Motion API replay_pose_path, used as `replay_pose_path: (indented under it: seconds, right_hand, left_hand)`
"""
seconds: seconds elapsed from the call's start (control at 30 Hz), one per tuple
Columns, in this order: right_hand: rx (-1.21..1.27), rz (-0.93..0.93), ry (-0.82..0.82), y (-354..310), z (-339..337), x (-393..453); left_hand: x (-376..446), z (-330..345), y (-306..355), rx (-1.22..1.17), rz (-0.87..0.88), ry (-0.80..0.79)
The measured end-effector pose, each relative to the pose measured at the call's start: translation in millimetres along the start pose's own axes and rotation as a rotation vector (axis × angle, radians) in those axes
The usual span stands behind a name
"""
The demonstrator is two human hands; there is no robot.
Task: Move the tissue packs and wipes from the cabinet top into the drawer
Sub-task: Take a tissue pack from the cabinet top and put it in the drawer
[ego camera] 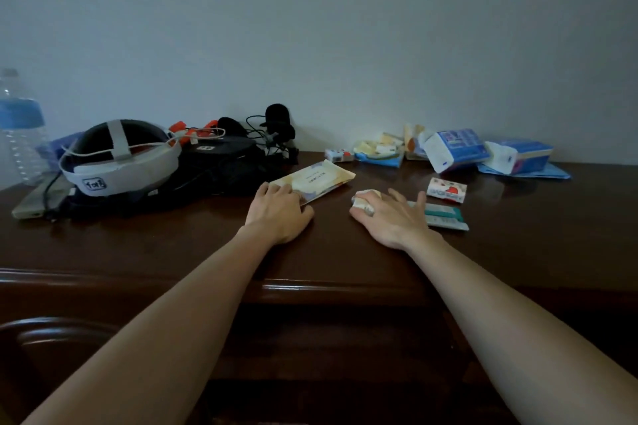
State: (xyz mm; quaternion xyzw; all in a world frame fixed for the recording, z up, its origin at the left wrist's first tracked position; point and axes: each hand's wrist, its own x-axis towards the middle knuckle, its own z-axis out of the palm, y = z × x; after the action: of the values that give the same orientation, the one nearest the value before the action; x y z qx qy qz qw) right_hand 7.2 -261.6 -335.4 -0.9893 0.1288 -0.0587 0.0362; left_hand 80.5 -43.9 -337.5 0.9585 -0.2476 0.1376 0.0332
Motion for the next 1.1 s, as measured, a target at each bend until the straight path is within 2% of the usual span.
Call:
replay_pose_path:
  seconds: [0.1, 0.23, 0.37, 0.43, 0.5, 0.53, 0.6, 0.67, 0.73, 0.8, 0.83, 0.97, 1.03, 1.1]
  right_hand:
    - [-0.038, -0.11, 0.12, -9.7, -4.7, -25.3]
    - [0.169, -0.185, 0.26, -15.7, -2.5, -83.2]
    - [0.504, -0.205, 0.489, -25.6, 20.5, -154.9]
    - [0.767, -0.206, 0.682, -31.4, 36.5, -187.7]
    - [0.936, -0.157, 0.798, -34.3, 47.2, -213.2]
    - [1.015, -0.122, 0.788, -34.5, 50.8, -222.8]
    - [1.178, -0.021, 0.635, -33.7, 58.7, -238.1]
    - [1.451, 0.075, 0.406, -29.1, 68.2, -248.2]
    - [1.811, 0.146, 0.178, -19.1, 80.2, -259.5]
    - [1.977, 0.157, 0.032, -5.0, 101.4, -275.0]
    - [1.945, 0.169, -0.015, 2.2, 114.2, -282.6]
    - [1.499, 0.404, -0.171, 29.5, 182.7, -308.0]
    - [1.358, 0.488, -0.251, 44.2, 222.3, -315.4]
    - [1.197, 0.534, -0.296, 58.1, 258.2, -318.6]
  left_hand:
    - [-35.8, -14.1, 11.3, -0.025, 0.109, 0.0]
    - [-120.0, -34.1, 24.1, -0.196, 0.156, 0.039]
    - [-200.7, -25.7, 30.7, -0.046, 0.315, 0.322]
    - [-216.5, -18.7, 30.9, -0.052, 0.216, 0.494]
    - [-221.1, -15.4, 31.4, -0.02, 0.117, 0.515]
    - [-221.9, -14.0, 32.3, -0.03, 0.095, 0.458]
    - [-224.6, -11.8, 37.1, -0.133, 0.083, 0.363]
    - [-232.2, -7.1, 44.8, -0.169, 0.135, 0.419]
    - [-253.6, 14.9, 55.7, -0.105, 0.264, 0.501]
    - [-291.1, 54.1, 69.0, -0.104, 0.393, 0.51]
    - [-313.0, 75.5, 75.6, -0.121, 0.44, 0.481]
    - [-377.4, 156.2, 98.2, -0.242, 0.512, 0.249]
    - [-391.6, 189.1, 101.4, -0.25, 0.475, 0.051]
    - [-403.1, 222.7, 93.9, -0.224, 0.347, -0.177]
